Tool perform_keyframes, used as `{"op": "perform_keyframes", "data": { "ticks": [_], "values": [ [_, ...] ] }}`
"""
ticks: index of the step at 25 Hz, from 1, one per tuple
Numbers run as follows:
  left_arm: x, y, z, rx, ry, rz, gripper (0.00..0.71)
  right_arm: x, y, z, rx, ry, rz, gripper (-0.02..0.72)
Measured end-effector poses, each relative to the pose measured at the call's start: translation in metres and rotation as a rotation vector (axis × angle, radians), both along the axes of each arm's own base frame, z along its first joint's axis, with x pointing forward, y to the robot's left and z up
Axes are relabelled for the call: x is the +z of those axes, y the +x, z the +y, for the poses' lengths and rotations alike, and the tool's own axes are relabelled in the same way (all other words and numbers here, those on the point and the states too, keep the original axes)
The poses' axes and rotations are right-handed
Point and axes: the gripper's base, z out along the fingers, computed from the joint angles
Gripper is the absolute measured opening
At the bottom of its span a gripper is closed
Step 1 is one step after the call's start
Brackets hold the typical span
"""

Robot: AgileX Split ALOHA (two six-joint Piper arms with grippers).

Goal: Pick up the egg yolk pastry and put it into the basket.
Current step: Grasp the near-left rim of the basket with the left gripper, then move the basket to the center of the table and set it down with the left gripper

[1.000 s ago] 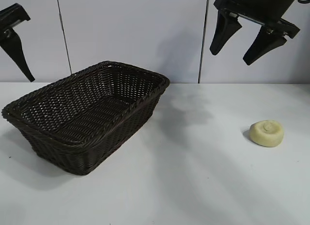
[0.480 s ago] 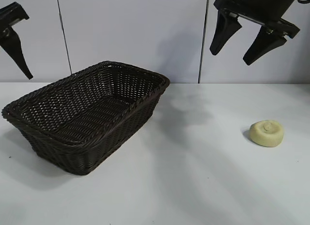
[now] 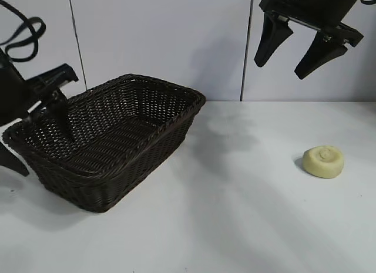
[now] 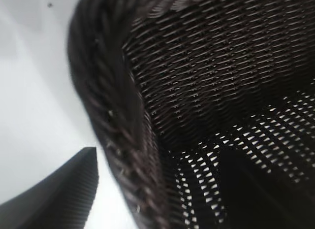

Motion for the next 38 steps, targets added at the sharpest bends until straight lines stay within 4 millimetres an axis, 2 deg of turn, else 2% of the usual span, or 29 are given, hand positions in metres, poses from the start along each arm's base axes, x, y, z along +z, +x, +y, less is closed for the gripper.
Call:
{"op": "perform_keyframes", "data": {
  "ticks": [3, 6, 8, 10, 14, 16, 20, 25, 31, 35, 38],
  "values": [
    [-0.017, 0.005, -0.001, 0.012, 0.007, 0.020, 0.497, 0.000, 0.000, 0.000, 0.001, 0.000, 0.002, 0.570],
    [-0.025, 0.007, -0.002, 0.018, 0.010, 0.034, 0.497, 0.000, 0.000, 0.000, 0.001, 0.000, 0.003, 0.570],
    [-0.026, 0.007, -0.002, 0.019, 0.010, 0.036, 0.470, 0.000, 0.000, 0.000, 0.001, 0.000, 0.003, 0.570],
    [-0.027, 0.007, -0.002, 0.020, 0.011, 0.035, 0.394, 0.000, 0.000, 0.000, 0.001, 0.000, 0.003, 0.570],
    [-0.027, 0.008, -0.002, 0.037, 0.004, 0.037, 0.170, 0.000, 0.000, 0.000, 0.002, 0.000, 0.005, 0.570],
    [-0.027, 0.009, -0.002, 0.053, -0.004, 0.027, 0.099, 0.000, -0.001, 0.000, 0.002, 0.000, 0.006, 0.570],
    [-0.025, 0.007, -0.004, 0.049, -0.014, 0.043, 0.099, 0.000, -0.001, 0.000, 0.003, 0.000, 0.007, 0.570],
    [-0.008, 0.007, 0.003, 0.024, -0.028, 0.035, 0.099, 0.000, -0.001, 0.000, 0.003, 0.000, 0.007, 0.570],
    [0.019, 0.023, 0.012, -0.127, -0.037, 0.016, 0.099, 0.000, -0.001, 0.000, 0.003, 0.000, 0.007, 0.570],
    [0.036, 0.031, 0.009, -0.269, -0.039, -0.033, 0.099, 0.000, -0.001, 0.000, 0.003, 0.000, 0.008, 0.570],
    [0.041, 0.037, 0.006, -0.397, -0.032, -0.022, 0.099, 0.000, -0.001, 0.000, 0.004, -0.002, 0.010, 0.570]
  ]
}}
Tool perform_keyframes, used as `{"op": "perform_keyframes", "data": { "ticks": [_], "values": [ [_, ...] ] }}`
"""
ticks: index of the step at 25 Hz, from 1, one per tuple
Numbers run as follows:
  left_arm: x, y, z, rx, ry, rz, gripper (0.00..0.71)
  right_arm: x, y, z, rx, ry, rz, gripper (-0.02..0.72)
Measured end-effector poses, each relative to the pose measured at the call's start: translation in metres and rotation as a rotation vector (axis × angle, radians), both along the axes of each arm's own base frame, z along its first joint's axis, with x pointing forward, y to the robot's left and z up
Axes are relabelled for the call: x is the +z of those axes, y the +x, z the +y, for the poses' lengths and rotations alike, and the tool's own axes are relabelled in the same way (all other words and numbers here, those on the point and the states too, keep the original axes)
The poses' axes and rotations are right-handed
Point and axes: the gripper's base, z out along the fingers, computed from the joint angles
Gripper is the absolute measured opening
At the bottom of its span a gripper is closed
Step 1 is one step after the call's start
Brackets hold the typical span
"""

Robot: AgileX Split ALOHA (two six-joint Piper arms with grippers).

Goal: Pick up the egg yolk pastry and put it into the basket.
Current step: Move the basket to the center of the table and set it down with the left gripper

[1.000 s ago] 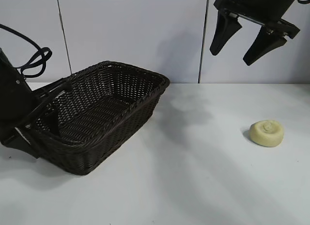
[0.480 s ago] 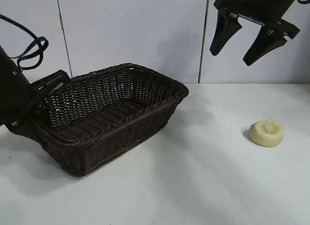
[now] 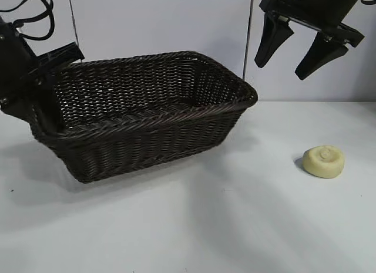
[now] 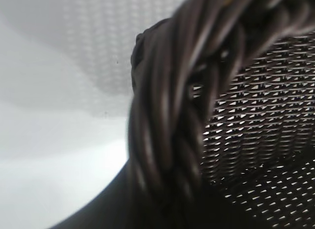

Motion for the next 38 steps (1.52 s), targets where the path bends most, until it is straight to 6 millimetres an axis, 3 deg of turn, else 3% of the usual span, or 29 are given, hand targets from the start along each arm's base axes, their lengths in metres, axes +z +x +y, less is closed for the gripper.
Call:
{"op": "perform_keyframes", "data": {
  "ticks": [11, 21, 33, 38],
  "values": [
    [-0.002, 0.032, -0.011, -0.321, 0.019, 0.005, 0.099, 0.000, 0.000, 0.000, 0.002, 0.000, 0.005, 0.570],
    [-0.020, 0.061, -0.018, -0.414, 0.027, -0.022, 0.099, 0.000, 0.000, 0.000, 0.002, 0.000, 0.005, 0.570],
    [-0.061, 0.067, -0.022, -0.467, 0.009, 0.043, 0.099, 0.000, 0.000, 0.000, 0.001, 0.002, 0.005, 0.570],
    [-0.061, 0.068, -0.030, -0.472, 0.008, 0.018, 0.127, 0.000, 0.000, 0.000, 0.001, 0.003, 0.005, 0.570]
  ]
}}
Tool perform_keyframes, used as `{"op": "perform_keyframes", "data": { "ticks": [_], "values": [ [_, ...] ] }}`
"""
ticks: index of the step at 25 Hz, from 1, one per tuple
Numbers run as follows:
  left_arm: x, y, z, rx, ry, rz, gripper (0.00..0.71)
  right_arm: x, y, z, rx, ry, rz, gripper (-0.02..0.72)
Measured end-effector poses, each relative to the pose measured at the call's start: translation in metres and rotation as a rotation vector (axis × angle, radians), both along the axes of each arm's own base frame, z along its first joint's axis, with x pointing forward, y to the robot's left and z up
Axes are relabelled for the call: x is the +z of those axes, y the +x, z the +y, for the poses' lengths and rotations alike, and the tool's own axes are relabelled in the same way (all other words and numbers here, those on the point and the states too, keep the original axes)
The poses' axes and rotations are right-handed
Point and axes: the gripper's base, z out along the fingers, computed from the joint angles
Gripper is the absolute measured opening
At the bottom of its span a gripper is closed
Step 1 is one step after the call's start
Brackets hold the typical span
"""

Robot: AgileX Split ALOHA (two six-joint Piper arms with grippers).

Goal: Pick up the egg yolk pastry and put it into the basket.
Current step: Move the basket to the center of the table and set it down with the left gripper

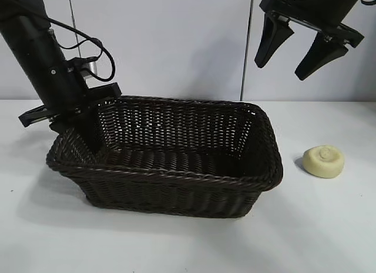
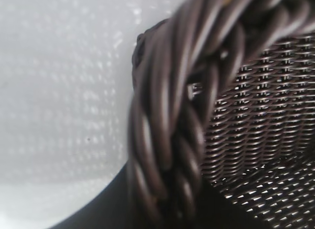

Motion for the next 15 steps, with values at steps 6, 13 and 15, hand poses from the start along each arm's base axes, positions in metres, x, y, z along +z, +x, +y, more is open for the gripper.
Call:
{"op": "perform_keyframes", "data": {
  "ticks": [6, 13, 15],
  "values": [
    [0.002, 0.002, -0.003, 0.011, -0.019, -0.012, 0.451, 0.000, 0.000, 0.000, 0.000, 0.000, 0.000, 0.570],
    [0.014, -0.001, 0.000, -0.005, -0.004, -0.034, 0.535, 0.000, 0.000, 0.000, 0.000, 0.000, 0.000, 0.570],
    [0.026, -0.003, 0.001, -0.012, 0.000, -0.057, 0.537, 0.000, 0.000, 0.000, 0.000, 0.000, 0.000, 0.570]
  ]
}}
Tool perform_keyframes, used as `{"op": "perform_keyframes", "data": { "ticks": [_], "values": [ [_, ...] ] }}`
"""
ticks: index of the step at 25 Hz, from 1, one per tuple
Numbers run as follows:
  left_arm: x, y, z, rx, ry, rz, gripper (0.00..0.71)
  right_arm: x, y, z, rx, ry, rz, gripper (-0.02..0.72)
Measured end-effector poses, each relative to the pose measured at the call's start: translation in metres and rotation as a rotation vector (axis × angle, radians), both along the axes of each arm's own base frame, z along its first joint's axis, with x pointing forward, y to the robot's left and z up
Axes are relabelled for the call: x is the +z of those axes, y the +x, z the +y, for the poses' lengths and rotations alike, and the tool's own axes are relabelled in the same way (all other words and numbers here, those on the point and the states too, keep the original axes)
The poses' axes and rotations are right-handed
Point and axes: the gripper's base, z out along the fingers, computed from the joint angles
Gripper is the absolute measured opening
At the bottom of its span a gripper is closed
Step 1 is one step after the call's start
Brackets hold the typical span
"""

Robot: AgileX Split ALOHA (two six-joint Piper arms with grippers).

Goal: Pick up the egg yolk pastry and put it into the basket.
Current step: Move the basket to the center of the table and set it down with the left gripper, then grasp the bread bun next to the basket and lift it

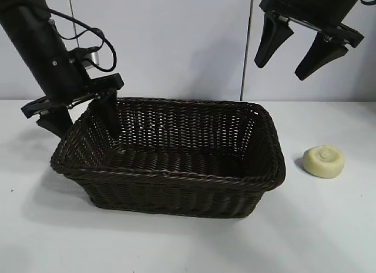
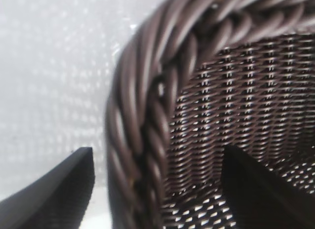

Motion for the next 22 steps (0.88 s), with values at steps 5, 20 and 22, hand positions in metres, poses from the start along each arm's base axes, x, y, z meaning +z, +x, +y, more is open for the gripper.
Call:
{"op": "perform_keyframes", "data": {
  "ticks": [5, 20, 22],
  "values": [
    [0.037, -0.010, 0.005, -0.022, 0.020, -0.064, 0.538, 0.000, 0.000, 0.000, 0.000, 0.000, 0.000, 0.570],
    [0.143, -0.049, 0.005, 0.081, -0.156, -0.242, 0.539, 0.000, 0.000, 0.000, 0.000, 0.000, 0.000, 0.570],
    [0.142, -0.046, 0.002, 0.136, -0.215, -0.262, 0.539, 0.000, 0.000, 0.000, 0.000, 0.000, 0.000, 0.570]
  ]
}}
